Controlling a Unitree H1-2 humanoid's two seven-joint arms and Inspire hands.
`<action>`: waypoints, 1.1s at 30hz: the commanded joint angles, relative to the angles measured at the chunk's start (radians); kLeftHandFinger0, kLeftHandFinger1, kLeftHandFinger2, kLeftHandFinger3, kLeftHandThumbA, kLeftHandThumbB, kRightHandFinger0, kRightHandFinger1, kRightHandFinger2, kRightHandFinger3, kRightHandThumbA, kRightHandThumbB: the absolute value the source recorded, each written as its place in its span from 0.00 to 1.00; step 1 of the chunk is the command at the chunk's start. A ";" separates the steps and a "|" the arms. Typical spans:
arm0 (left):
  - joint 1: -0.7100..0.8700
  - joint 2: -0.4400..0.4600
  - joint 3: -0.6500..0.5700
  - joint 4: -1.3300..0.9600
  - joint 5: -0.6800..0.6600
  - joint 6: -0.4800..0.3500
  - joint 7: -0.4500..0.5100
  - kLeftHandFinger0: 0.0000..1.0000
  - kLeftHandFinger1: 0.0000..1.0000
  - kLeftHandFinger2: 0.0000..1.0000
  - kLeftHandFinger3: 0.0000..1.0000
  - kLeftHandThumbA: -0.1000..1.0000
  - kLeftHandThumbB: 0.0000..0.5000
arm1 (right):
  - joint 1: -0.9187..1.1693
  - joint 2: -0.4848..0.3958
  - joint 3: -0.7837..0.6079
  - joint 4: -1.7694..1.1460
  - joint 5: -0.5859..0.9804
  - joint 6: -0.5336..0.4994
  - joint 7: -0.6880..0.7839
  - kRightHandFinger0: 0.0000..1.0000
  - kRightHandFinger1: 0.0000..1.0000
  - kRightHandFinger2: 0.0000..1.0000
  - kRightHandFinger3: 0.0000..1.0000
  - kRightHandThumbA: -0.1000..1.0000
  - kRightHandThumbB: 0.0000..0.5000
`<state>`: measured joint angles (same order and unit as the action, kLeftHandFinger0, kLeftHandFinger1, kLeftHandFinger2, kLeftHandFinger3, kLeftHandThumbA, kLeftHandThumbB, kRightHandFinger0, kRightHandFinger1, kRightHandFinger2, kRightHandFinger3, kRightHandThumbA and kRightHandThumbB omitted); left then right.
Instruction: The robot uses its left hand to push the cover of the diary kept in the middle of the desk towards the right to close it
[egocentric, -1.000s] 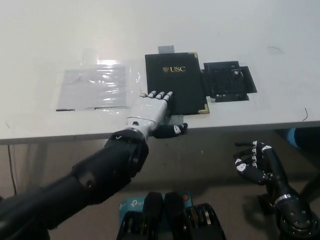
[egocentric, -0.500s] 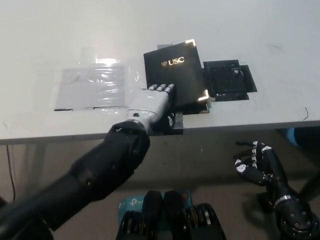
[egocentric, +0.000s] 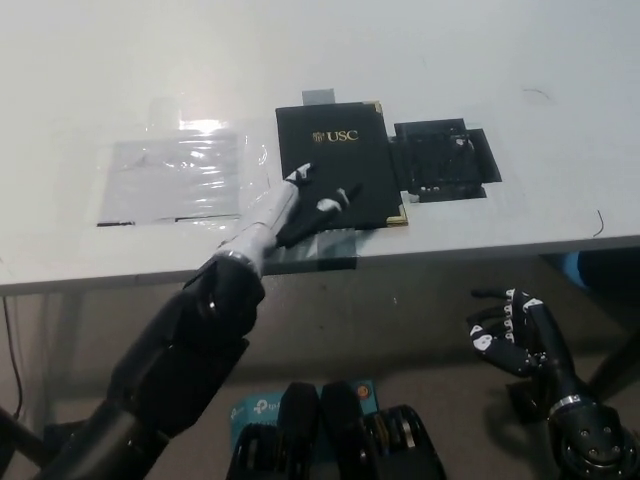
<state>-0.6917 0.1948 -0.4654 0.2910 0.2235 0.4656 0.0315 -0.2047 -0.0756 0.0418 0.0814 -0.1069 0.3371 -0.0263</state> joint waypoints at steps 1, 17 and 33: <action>0.032 -0.149 0.480 -0.668 -1.295 0.004 0.292 1.00 1.00 1.00 1.00 1.00 0.02 | -0.024 -0.006 -0.016 -0.071 -0.008 0.032 -0.007 0.32 0.35 0.45 0.66 0.55 0.08; 0.519 -0.007 0.743 -0.864 -1.593 -0.193 0.137 1.00 1.00 1.00 1.00 1.00 0.08 | -0.035 -0.016 -0.033 -0.056 0.000 0.016 -0.012 0.33 0.35 0.45 0.64 0.59 0.13; 0.773 0.004 1.028 -0.506 -1.455 -0.089 -0.278 1.00 1.00 1.00 1.00 1.00 0.23 | -0.028 -0.025 -0.032 -0.055 -0.009 0.015 -0.013 0.36 0.35 0.44 0.65 0.61 0.12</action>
<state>-0.0538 0.1827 0.1116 -0.0621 -0.4642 0.4477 0.0329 -0.1988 -0.0763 0.0414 0.1088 -0.1071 0.3377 -0.0273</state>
